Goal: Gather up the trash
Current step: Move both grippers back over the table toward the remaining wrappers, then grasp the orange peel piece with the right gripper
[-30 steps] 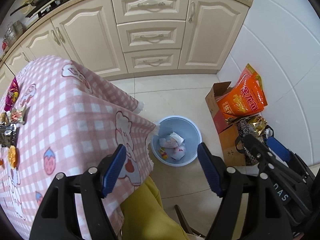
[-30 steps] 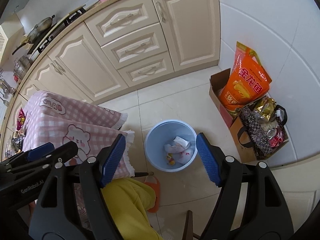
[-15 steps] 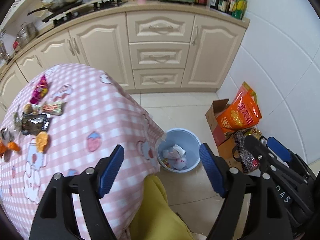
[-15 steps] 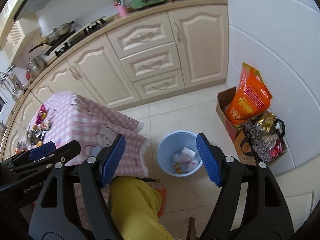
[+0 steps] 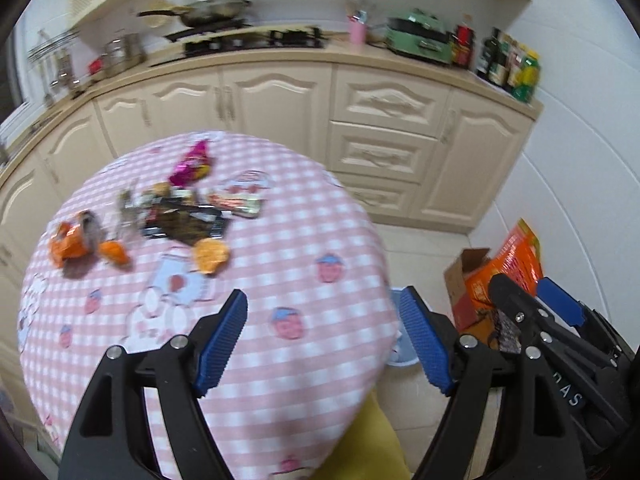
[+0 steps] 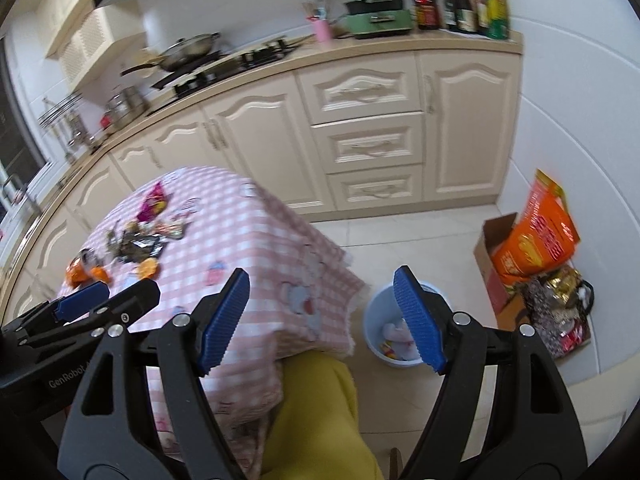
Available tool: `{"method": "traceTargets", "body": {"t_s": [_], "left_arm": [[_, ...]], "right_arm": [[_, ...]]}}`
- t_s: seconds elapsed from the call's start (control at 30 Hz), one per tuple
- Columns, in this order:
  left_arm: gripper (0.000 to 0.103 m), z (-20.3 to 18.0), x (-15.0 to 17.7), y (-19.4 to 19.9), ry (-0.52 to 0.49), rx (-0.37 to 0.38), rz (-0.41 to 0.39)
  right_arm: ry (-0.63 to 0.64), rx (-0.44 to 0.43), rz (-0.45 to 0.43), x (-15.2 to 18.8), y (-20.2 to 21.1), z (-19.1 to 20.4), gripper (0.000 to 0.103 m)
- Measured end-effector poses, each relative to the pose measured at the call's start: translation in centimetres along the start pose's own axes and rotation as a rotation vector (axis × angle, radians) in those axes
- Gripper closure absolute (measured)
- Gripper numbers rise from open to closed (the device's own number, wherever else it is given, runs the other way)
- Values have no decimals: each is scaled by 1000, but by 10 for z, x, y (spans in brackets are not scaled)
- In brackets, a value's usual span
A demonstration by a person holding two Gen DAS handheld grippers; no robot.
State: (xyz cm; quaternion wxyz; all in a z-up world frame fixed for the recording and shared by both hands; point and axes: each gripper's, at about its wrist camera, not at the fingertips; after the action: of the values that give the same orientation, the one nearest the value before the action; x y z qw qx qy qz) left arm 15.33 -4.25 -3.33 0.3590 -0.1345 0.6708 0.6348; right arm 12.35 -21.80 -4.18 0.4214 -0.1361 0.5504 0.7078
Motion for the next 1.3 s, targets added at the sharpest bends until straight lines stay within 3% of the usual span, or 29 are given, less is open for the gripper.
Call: {"method": "traceTargets", "body": {"t_s": [0.27,0.73,1.23,1.3], "left_arm": [[26,61,17,19,115,-86,-12],[26,156,48,14,290,-207,56],[26,218,61,-26,395,-209,159],[26,222,62,-30,401,-201,168]], "right_arm": [[101,-89,34,11,-10,59,28],[271,-189,141,30,-55,148,25],[371,-125,253,43,-149,197,25],[385,-105,258,47,-163,200,41]]}}
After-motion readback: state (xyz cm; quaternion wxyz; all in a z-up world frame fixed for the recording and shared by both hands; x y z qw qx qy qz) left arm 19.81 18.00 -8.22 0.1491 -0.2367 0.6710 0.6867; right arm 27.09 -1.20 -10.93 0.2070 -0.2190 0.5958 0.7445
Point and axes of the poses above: each gripper's, at about its wrist camera, not at the fingertips, and y roughly against the way its jaws point, z to its left, x to its underside, and after that the axes turned 9 degrees about -y, right-handed
